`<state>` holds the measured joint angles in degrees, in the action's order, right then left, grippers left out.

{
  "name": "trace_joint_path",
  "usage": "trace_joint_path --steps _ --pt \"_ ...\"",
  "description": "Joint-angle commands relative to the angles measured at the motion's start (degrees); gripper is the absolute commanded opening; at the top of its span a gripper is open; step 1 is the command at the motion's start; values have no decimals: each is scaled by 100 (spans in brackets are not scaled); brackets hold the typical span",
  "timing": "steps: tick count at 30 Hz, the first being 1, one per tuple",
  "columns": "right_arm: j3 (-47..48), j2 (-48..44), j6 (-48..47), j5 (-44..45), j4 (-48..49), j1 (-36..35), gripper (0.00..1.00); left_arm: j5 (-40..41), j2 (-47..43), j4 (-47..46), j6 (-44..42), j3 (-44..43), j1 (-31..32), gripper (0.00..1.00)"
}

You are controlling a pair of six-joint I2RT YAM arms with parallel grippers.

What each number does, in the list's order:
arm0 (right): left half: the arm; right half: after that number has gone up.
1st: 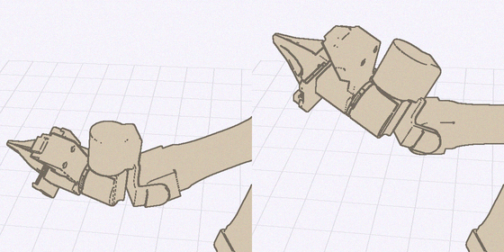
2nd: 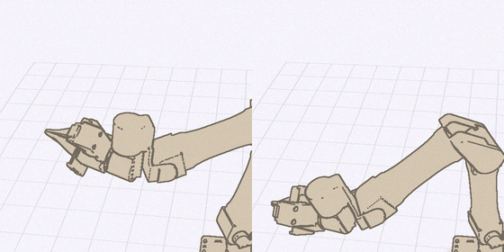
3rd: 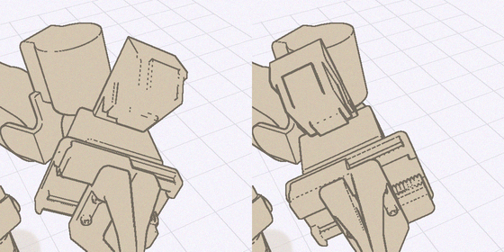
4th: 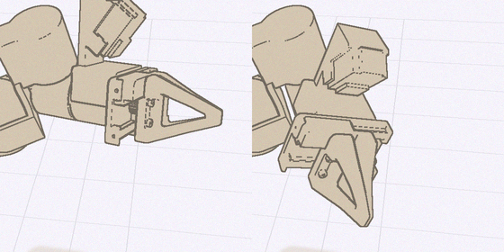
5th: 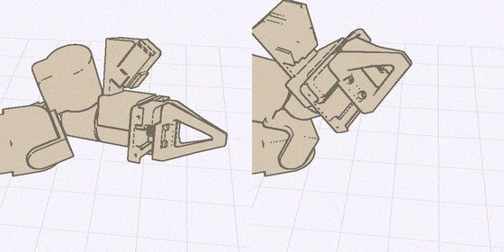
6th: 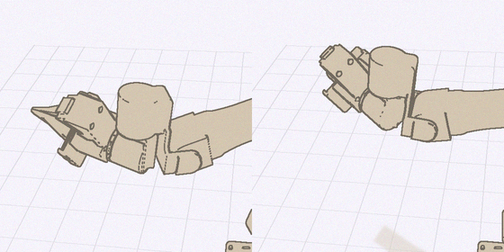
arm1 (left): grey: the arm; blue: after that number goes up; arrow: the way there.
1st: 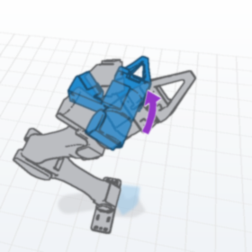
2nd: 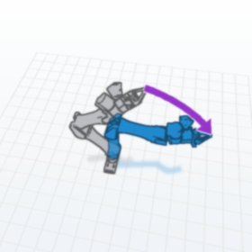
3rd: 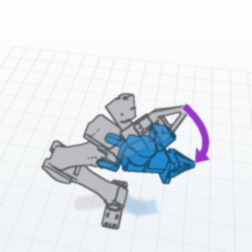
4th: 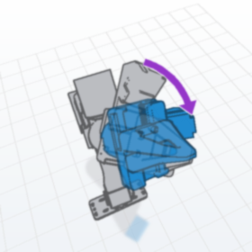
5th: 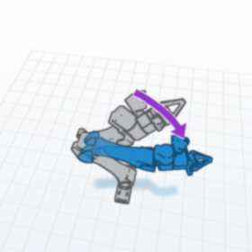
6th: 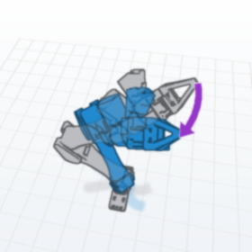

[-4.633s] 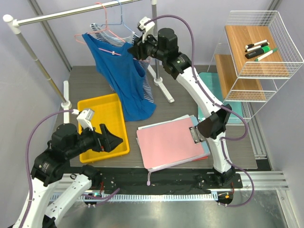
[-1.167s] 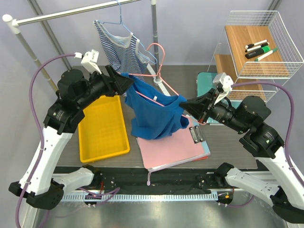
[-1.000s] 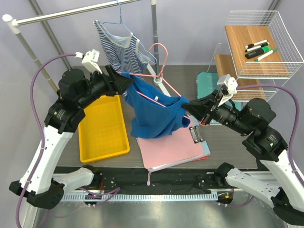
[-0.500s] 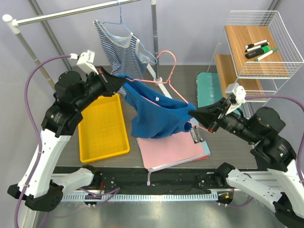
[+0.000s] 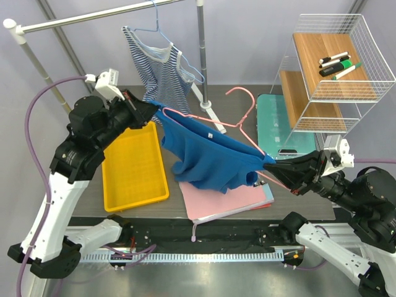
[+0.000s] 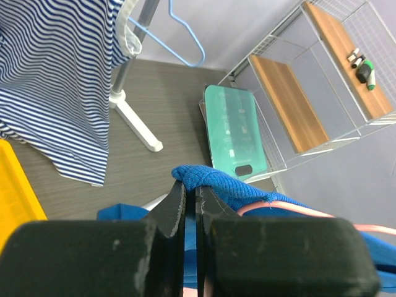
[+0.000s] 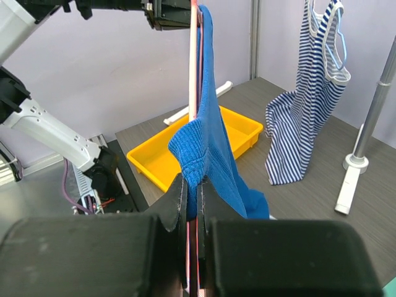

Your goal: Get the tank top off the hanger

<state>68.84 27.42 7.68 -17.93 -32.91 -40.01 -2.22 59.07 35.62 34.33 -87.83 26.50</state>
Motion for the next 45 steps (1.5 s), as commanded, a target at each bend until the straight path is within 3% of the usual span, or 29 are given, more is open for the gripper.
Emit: trace_joint_path --steps 1,7,8,10,11,14,20,24,32,45 --pt "-54 -70 216 -43 627 -24 1 -48 17 -72 13 126 -49 0" --pt "-230 175 348 193 1426 -25 1 -1122 -88 -222 118 530 -49 3" --pt "-239 237 331 289 1488 -24 1 -1358 -132 -213 109 600 -49 13" --pt "-205 429 260 334 1611 -24 1 -1544 -307 -117 31 636 -49 24" --pt "-178 527 225 378 1629 -24 1 -1727 -378 -116 -13 644 -49 38" --pt "24 948 85 405 1629 -24 1 -2097 -685 -29 -145 601 -49 59" --pt "604 1879 -30 221 1506 -24 1 -2661 -994 -283 55 162 -49 73" --pt "806 2302 102 -130 1647 -24 1 -2617 -854 -889 232 91 -49 78" --pt "772 2795 418 -439 2077 -33 1 -2046 69 -705 -347 -472 -49 78" --pt "815 3173 383 -720 2034 -297 1 -2204 509 -1197 -225 -437 -40 75"
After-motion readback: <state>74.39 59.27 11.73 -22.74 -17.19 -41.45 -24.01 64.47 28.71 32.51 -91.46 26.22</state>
